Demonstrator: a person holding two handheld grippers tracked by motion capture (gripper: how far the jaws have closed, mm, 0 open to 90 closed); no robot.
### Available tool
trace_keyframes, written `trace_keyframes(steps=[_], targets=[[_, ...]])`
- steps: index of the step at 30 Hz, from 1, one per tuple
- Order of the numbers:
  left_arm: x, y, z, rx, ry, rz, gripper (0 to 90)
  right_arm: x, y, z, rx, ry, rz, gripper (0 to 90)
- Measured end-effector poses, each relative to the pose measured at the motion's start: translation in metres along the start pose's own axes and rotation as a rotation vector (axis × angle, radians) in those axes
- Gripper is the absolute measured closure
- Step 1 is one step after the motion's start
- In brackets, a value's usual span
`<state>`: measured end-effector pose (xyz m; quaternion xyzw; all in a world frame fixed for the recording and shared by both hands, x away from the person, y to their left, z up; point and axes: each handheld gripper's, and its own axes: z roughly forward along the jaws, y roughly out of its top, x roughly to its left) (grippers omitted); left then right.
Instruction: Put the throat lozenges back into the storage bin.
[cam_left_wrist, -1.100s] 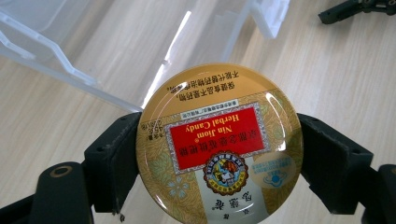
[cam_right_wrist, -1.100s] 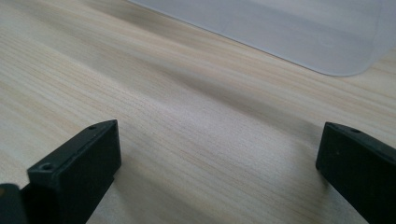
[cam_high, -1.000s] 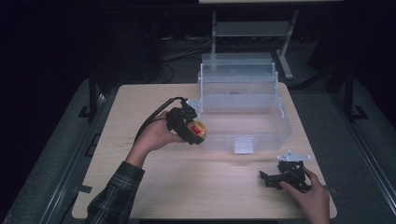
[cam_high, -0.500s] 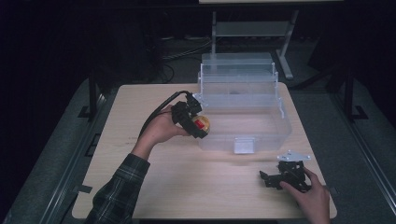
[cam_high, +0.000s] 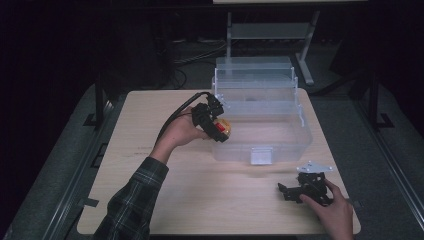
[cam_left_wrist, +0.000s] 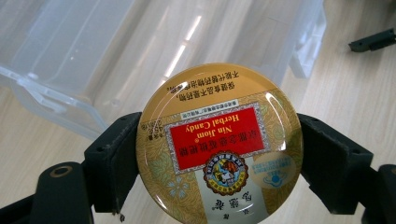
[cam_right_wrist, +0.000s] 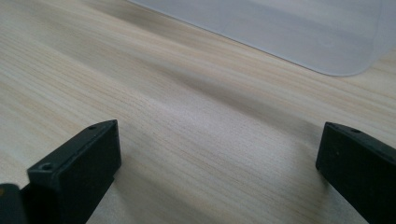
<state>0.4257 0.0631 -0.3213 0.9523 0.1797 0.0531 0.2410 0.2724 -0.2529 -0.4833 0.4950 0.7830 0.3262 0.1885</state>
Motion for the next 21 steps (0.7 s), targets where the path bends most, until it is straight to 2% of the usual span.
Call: trace_keyframes(steps=[5, 21], targets=[[0.004, 0.004, 0.005, -0.012, 0.002, 0.004, 19.7, 0.000, 0.000, 0.000, 0.000, 0.000, 0.002, 0.0], [0.011, 0.007, 0.024, 0.004, -0.002, 0.003, 19.6, 0.000, 0.000, 0.000, 0.000, -0.001, 0.000, 0.0]])
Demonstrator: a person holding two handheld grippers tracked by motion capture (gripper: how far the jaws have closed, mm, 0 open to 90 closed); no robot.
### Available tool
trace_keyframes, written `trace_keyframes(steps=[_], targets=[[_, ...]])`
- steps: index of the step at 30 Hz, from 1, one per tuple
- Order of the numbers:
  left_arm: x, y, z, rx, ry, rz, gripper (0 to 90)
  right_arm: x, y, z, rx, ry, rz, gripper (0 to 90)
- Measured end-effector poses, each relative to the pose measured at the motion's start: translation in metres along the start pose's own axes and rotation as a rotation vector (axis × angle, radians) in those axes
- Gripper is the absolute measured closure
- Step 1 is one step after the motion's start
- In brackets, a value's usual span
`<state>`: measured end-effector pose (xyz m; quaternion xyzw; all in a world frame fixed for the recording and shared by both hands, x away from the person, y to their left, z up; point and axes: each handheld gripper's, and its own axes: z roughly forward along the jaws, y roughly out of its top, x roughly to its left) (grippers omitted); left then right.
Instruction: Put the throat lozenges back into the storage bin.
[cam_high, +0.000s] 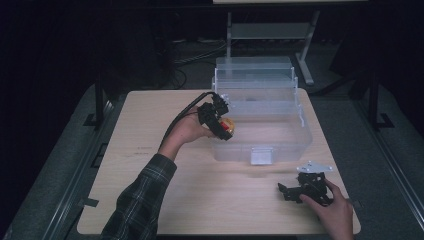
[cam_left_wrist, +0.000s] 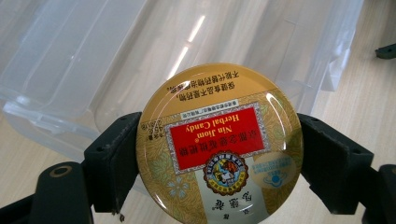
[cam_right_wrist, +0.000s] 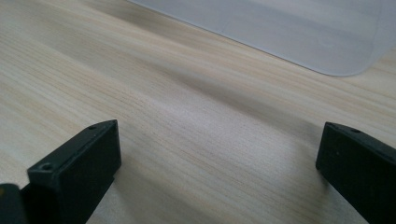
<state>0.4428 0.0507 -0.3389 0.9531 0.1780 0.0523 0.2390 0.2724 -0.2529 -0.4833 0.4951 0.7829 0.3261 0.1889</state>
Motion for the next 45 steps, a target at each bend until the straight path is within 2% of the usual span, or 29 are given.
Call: trace_keyframes(steps=[9, 19, 21, 26, 30, 37, 38, 45], targets=[[0.001, 0.001, 0.002, -0.010, 0.006, -0.003, 18.9, 0.000, 0.000, 0.000, 0.000, 0.000, 0.000, 0.0], [-0.004, -0.001, -0.008, -0.039, 0.018, -0.005, 18.3, 0.000, 0.000, 0.000, 0.000, -0.001, 0.000, 0.0], [-0.005, -0.004, -0.012, -0.058, 0.015, -0.012, 18.3, 0.000, 0.000, 0.000, 0.000, -0.001, 0.000, 0.0], [-0.007, -0.011, -0.016, -0.071, 0.010, -0.017, 17.9, 0.000, 0.000, 0.000, 0.000, 0.000, 0.000, 0.0], [-0.008, -0.017, -0.023, -0.077, 0.022, -0.008, 17.5, 0.000, 0.000, 0.000, 0.000, 0.000, 0.000, 0.0], [-0.008, -0.030, -0.035, -0.091, 0.043, -0.028, 16.4, 0.000, 0.000, 0.000, 0.000, 0.000, 0.000, 0.0], [-0.008, -0.032, -0.038, -0.086, 0.042, -0.020, 16.2, 0.000, 0.000, 0.000, 0.000, 0.000, 0.001, 0.0], [-0.010, -0.052, -0.046, -0.112, 0.052, -0.045, 16.0, 0.000, 0.000, 0.000, 0.001, 0.001, 0.001, 0.0]])
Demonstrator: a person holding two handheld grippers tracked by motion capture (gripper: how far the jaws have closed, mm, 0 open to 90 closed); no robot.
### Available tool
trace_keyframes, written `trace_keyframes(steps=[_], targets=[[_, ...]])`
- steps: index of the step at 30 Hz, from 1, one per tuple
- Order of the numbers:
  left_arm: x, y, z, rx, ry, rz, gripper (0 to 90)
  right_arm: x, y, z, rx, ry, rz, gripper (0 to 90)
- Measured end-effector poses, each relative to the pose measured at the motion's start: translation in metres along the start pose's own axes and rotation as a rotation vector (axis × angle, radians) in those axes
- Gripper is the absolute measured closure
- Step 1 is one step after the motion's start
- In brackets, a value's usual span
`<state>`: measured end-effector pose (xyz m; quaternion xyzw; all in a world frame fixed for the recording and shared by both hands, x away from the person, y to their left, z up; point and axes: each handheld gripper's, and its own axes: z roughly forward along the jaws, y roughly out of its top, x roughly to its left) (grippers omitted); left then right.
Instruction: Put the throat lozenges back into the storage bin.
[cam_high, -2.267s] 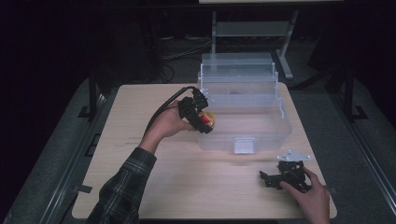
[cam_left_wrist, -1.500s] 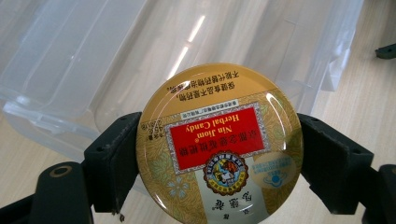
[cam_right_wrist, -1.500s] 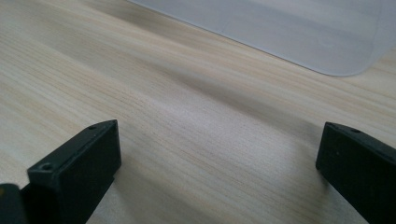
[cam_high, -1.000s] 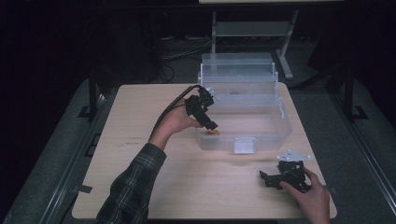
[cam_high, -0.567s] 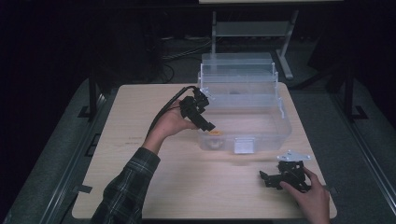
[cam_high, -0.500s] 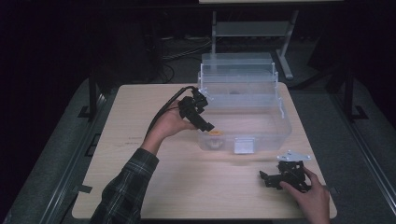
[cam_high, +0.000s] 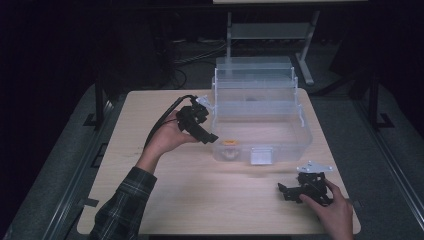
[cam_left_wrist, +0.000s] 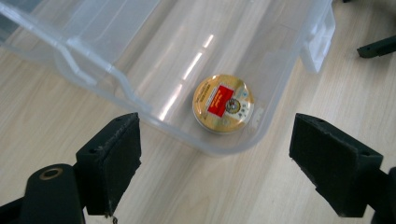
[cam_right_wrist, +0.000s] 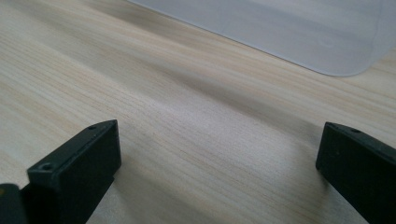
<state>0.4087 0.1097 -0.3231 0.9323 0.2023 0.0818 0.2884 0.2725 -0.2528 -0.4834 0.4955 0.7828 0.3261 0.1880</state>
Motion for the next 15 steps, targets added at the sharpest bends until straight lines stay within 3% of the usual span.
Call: trace_keyframes(steps=[15], targets=[[-0.002, -0.051, -0.021, -0.031, 0.034, -0.074, 15.9, 0.000, 0.000, 0.000, 0.000, -0.001, -0.001, 0.0]])
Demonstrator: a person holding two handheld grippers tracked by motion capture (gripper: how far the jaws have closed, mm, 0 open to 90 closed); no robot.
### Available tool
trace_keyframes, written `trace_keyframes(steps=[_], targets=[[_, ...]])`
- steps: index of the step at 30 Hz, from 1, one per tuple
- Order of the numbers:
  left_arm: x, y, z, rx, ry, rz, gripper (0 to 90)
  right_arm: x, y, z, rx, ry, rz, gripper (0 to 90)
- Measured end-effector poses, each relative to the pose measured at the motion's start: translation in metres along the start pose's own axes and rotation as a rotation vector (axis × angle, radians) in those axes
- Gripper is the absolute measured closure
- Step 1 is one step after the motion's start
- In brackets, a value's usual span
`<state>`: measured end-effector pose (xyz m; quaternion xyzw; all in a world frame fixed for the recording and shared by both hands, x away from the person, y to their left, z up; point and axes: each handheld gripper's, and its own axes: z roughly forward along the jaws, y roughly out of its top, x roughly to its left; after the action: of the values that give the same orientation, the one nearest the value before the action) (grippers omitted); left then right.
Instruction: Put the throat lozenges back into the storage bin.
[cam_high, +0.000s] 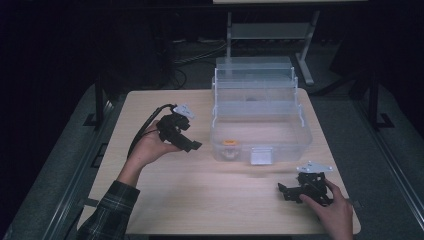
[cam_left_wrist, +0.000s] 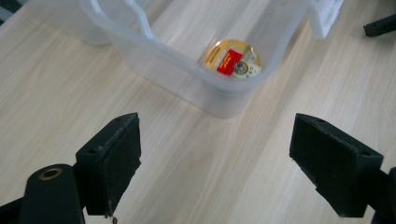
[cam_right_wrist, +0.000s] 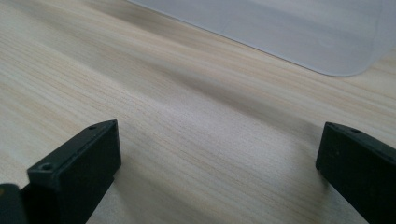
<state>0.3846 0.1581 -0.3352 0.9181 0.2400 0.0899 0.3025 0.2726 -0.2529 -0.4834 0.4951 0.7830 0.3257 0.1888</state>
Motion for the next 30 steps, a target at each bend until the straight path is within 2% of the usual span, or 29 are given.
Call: trace_keyframes(steps=[5, 13, 20, 22, 25, 30], targets=[[-0.003, -0.018, -0.003, -0.009, 0.007, -0.027, 15.9, 0.000, 0.000, 0.000, 0.000, 0.000, 0.001, 0.0], [-0.011, -0.047, -0.006, -0.043, 0.020, -0.042, 15.9, 0.000, 0.000, 0.000, 0.000, -0.001, 0.000, 0.0], [-0.017, -0.076, -0.013, -0.087, 0.052, -0.064, 15.9, 0.000, 0.000, 0.000, 0.000, 0.000, 0.001, 0.0], [-0.019, -0.084, -0.015, -0.097, 0.050, -0.069, 15.9, 0.000, 0.000, 0.000, 0.000, -0.001, 0.000, 0.0], [-0.021, -0.093, -0.016, -0.098, 0.070, -0.068, 15.9, 0.000, 0.000, 0.000, 0.000, 0.000, 0.000, 0.0], [-0.024, -0.111, -0.017, -0.107, 0.093, -0.092, 15.9, 0.000, 0.000, 0.000, 0.000, 0.000, 0.001, 0.0]])
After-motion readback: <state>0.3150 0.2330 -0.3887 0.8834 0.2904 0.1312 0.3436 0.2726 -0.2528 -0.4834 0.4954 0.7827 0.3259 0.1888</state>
